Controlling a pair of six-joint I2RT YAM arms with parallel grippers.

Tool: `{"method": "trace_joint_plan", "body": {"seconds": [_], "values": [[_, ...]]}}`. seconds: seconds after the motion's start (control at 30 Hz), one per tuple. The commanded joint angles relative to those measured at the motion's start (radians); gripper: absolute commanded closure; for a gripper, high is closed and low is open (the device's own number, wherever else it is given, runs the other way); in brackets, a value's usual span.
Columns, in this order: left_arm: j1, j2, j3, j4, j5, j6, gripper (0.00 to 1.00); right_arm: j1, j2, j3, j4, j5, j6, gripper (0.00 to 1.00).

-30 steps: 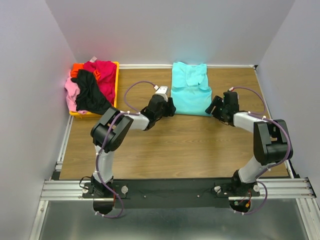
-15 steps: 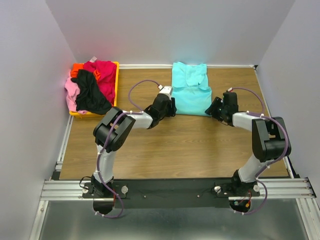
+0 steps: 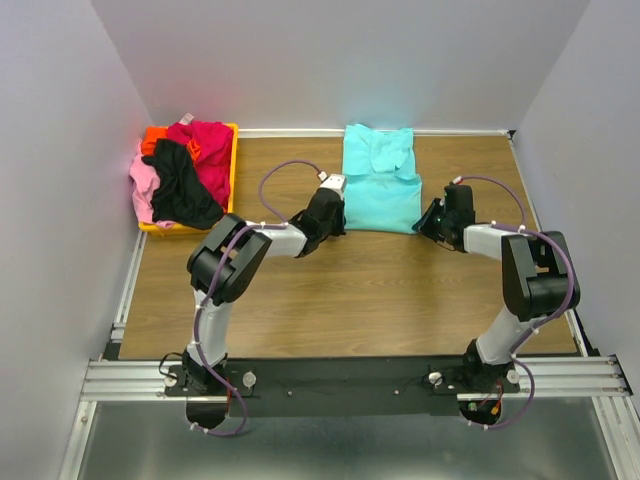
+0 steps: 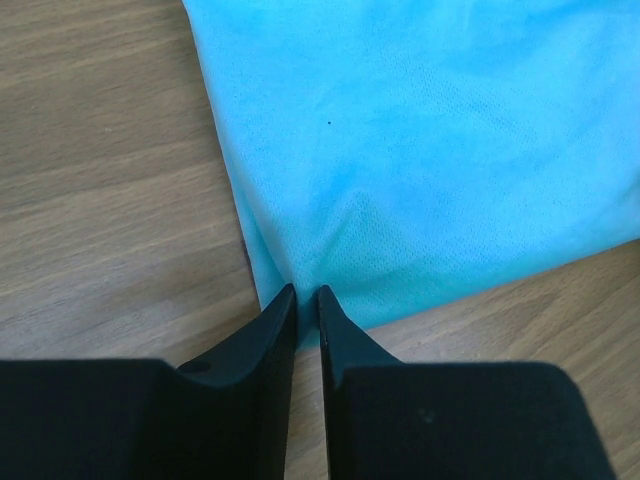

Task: Fold and stack the t-shirts
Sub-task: Fold the tshirt

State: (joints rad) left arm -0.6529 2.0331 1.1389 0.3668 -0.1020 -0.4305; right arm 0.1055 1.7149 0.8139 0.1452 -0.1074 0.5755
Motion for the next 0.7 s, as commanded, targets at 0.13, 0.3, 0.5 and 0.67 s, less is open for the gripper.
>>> {"method": "trace_joint_plan", "body": {"seconds": [0.13, 0.3, 0.5, 0.67], "values": [[-0.031, 0.012, 0.01, -0.042, -0.03, 0.03, 1.0, -0.001, -0.024, -0.024, -0.013, -0.029, 0.004, 0.9], [-0.037, 0.01, -0.017, -0.039, 0.016, 0.018, 1.0, -0.001, -0.061, -0.053, -0.012, -0.052, 0.009, 0.99], [-0.083, -0.088, -0.14, 0.038, -0.005, -0.005, 1.0, 0.0, -0.153, -0.122, -0.016, -0.074, 0.017, 0.99], [-0.134, -0.181, -0.232, 0.06, -0.065, -0.031, 1.0, 0.017, -0.287, -0.192, -0.029, -0.071, 0.023, 0.99]]}}
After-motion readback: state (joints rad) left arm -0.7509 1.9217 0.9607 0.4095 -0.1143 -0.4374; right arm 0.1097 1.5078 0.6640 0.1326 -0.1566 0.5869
